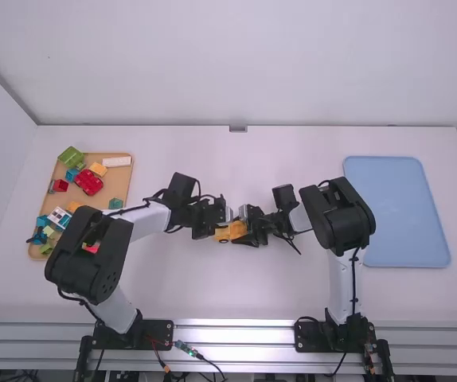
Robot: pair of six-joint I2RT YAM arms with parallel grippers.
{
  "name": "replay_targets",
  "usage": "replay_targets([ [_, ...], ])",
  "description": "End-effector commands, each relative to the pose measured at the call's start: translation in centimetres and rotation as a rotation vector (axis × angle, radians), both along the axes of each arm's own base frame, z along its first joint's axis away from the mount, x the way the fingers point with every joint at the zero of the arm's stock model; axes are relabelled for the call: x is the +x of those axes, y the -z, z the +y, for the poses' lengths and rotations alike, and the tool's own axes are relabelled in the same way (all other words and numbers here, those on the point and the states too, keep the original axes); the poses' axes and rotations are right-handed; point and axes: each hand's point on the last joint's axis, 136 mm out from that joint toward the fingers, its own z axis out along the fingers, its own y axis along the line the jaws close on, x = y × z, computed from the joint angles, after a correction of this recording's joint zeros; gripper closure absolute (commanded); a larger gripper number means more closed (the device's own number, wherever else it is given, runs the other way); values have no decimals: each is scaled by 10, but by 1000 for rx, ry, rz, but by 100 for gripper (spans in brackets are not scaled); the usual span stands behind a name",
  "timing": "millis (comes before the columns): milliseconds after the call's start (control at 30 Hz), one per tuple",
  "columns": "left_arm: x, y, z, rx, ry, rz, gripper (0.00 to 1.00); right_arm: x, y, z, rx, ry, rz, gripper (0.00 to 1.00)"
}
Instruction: Assemble lego blocks to make yellow taxi
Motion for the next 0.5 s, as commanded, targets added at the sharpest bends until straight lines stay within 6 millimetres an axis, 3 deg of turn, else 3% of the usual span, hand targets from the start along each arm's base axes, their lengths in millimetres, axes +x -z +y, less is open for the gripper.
replay_targets([
  [0, -5, 4, 3, -15, 7, 26, 98, 0, 10, -2, -27, 11, 13, 49],
  [467, -12, 13, 5, -20, 1, 14, 98, 0, 10, -2, -27, 10, 13, 49],
])
